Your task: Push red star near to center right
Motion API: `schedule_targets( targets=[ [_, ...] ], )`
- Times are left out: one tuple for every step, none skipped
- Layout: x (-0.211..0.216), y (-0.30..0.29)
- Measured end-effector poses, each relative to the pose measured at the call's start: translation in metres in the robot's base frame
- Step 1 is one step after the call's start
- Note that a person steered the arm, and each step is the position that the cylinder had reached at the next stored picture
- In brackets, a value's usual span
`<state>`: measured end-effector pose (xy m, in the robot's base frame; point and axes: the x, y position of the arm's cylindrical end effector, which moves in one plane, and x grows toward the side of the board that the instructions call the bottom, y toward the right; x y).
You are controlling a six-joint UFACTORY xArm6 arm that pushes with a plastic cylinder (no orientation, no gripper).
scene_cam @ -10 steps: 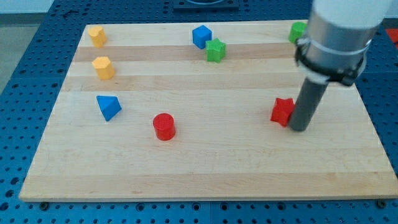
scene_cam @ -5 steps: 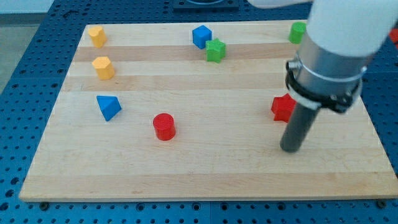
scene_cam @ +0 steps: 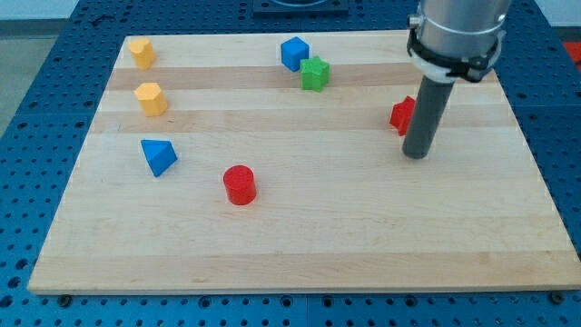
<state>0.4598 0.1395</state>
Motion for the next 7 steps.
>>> schedule_targets(
  targets=[
    [0.002,-0.043],
    [0.001,-0.048],
    [-0.025,-0.048],
    [-0.062,-0.044],
    [-0.067,-0.04],
    [-0.064,0.014],
    [-0.063,0.018]
  ],
)
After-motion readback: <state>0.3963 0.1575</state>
